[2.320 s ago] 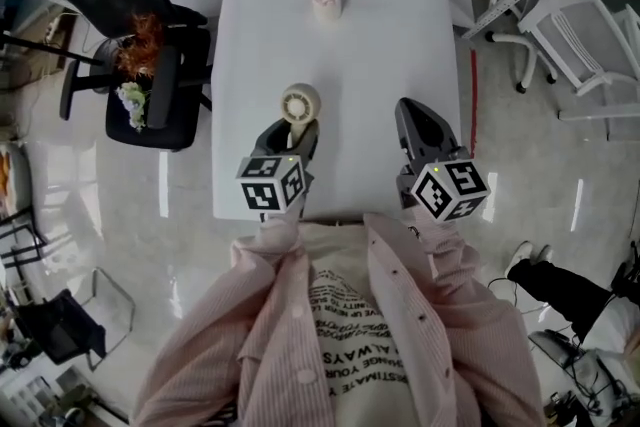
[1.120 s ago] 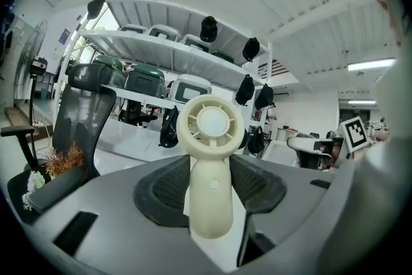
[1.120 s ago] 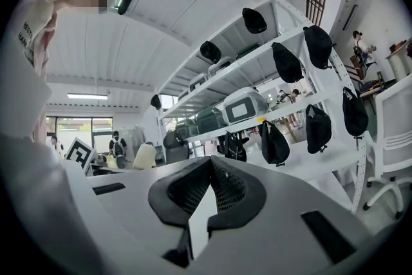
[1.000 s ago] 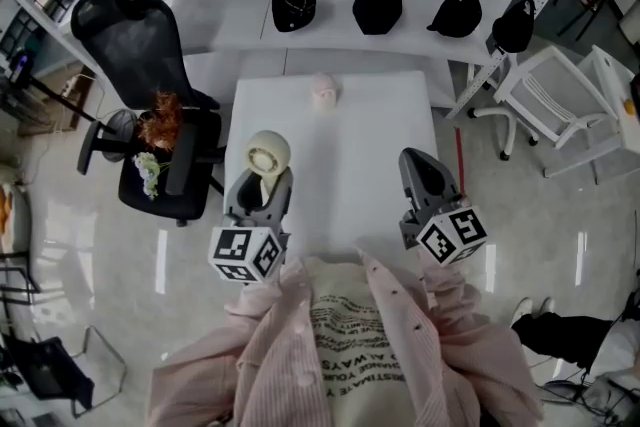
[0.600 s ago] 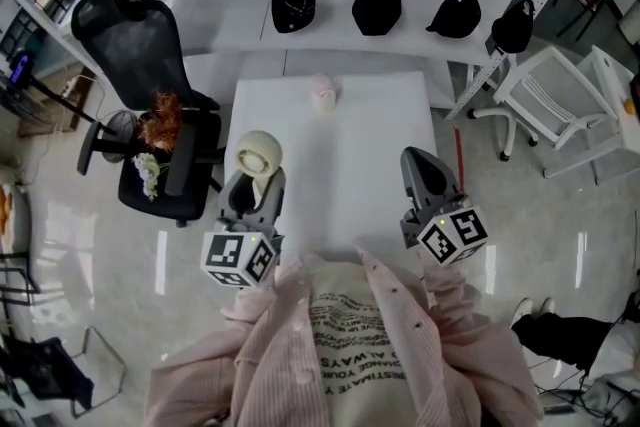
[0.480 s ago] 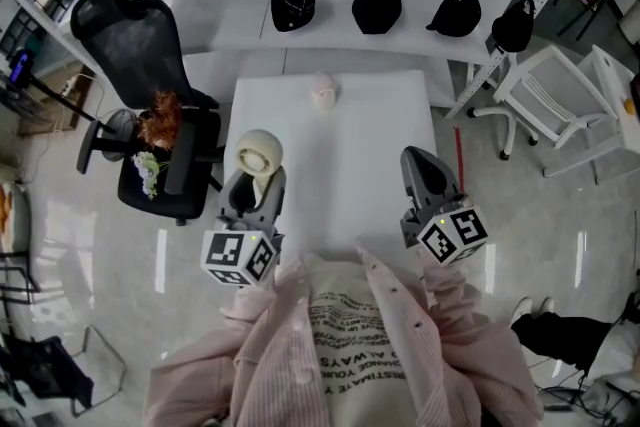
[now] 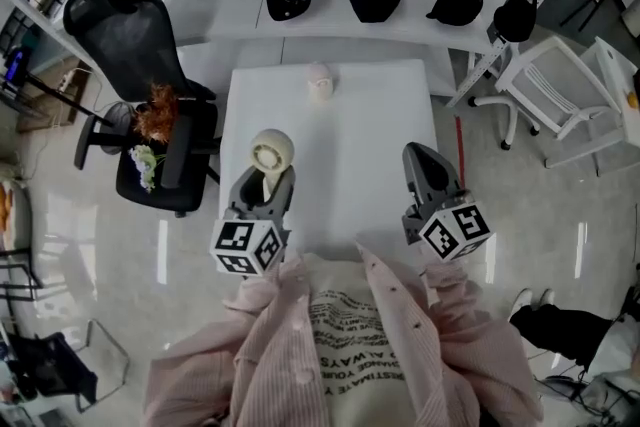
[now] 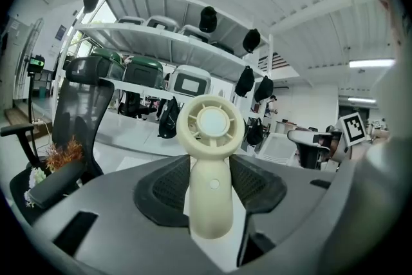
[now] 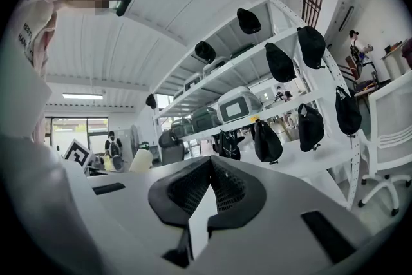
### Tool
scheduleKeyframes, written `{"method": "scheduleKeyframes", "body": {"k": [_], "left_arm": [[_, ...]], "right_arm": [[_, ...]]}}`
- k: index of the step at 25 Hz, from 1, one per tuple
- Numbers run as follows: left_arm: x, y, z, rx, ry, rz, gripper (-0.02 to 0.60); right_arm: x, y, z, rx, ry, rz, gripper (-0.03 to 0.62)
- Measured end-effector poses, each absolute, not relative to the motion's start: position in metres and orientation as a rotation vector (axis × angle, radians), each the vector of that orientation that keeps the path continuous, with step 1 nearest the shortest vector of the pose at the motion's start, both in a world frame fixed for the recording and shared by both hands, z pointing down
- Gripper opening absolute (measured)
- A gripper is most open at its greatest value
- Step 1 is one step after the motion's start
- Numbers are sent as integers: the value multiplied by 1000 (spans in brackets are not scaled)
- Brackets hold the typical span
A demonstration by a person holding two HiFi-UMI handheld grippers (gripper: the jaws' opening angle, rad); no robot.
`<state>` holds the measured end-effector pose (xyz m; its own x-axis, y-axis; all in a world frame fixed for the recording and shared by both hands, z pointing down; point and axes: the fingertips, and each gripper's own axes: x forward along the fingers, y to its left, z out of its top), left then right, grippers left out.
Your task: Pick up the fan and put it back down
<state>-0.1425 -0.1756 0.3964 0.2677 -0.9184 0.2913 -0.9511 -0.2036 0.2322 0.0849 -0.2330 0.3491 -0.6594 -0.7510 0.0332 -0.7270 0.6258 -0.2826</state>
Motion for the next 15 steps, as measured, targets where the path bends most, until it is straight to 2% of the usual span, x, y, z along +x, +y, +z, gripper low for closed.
{"method": "scheduleKeyframes", "body": {"k": [15], "left_arm": [[-118,-172,481,2067,-1500,288,184]], "right_arm": [[83,-227,402,-1295,2810,-577,0]]}}
